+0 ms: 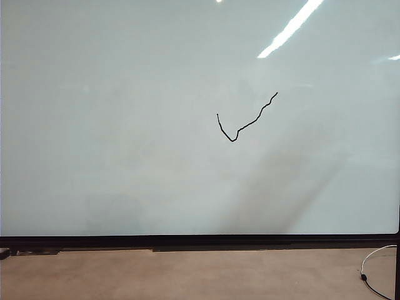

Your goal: Pick up the pen on the shelf to the right of the whiteboard and draw a check mark.

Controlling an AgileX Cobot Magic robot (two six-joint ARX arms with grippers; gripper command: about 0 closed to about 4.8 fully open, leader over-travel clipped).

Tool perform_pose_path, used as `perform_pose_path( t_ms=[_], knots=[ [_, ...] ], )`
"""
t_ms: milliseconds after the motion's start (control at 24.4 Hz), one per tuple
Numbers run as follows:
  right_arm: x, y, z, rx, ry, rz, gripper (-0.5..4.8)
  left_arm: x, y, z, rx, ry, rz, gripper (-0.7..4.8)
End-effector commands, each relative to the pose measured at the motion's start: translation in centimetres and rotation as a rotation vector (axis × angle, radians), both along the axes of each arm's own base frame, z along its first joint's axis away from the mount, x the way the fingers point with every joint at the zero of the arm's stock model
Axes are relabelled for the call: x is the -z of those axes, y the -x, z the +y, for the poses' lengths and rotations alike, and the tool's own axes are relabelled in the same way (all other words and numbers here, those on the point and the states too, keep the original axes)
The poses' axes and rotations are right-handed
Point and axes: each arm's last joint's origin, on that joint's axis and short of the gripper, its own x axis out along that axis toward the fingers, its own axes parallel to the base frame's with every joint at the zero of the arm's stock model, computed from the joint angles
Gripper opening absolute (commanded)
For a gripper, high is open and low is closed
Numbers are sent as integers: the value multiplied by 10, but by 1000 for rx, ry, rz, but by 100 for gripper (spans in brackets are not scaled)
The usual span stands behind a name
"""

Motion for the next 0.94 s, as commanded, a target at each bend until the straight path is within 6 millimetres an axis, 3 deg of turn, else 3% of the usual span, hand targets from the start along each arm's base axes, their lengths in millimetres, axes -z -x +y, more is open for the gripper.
perform_pose_path(
  t_ms=[41,944],
  knots=[
    [-1,0,0,-3,3,-4,-5,-2,0,0,0,-4,-15,-5],
    [2,0,0,-2,0,25,-5,-2,0,0,0,-4,-15,-5]
  ],
)
